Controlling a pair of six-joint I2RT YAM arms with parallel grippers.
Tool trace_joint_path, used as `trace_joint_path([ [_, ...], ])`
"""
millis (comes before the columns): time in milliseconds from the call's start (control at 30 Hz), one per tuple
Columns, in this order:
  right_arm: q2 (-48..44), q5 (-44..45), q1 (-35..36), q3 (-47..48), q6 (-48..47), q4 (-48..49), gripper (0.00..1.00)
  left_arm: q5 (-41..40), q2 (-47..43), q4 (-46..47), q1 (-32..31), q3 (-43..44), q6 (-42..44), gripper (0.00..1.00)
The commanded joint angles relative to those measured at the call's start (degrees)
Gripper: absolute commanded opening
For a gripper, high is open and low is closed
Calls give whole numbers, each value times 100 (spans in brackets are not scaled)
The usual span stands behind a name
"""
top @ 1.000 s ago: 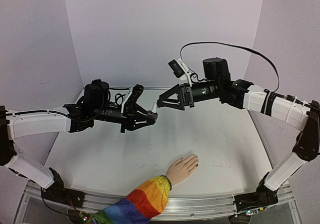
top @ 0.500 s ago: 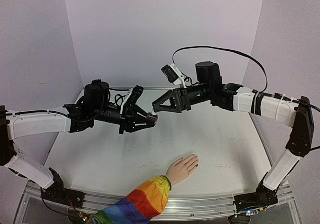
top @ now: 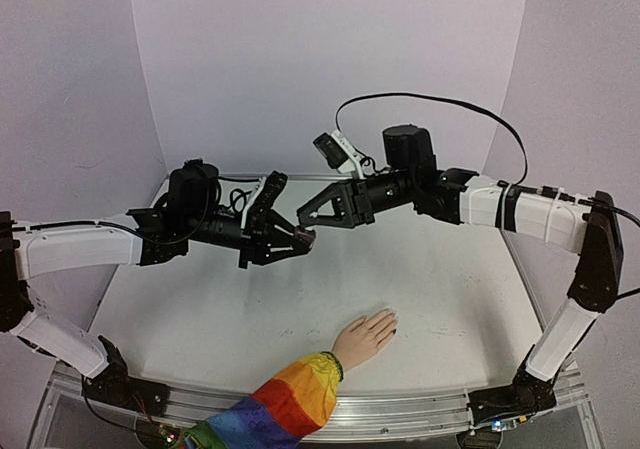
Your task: Paint the nails
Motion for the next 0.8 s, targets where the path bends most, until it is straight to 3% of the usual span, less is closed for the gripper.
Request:
trace_joint_path([
  [0,1,-93,60,269,-19,358,30,-57,-43,298,22,293,-58,0],
  [267,-12,430,173,93,-123,357,11,-1166,-230,298,144,279,-469,0],
  [333,19,770,226,53,-123,351,2,-1541,-314,306,165,223,-492,0],
  [433,158,1603,385,59,-39,316,0,-2209,-450,306,168,145,-451,0],
  [567,656,3264,869,712,-6,-469,0,-3018,-583,298,168,40,-141,0],
  [633,995,4833,1277,1213,245,-1109,0,-3459,-665,295,170,-19,-61,0],
  [700,1371,6216,1686,1652,935,-1711,0,-3755,-716,302,170,-58,60,0],
  [767,1608,6891,2041,1848,1545,-1867,0,-3900,-765,299,168,-89,142,0],
])
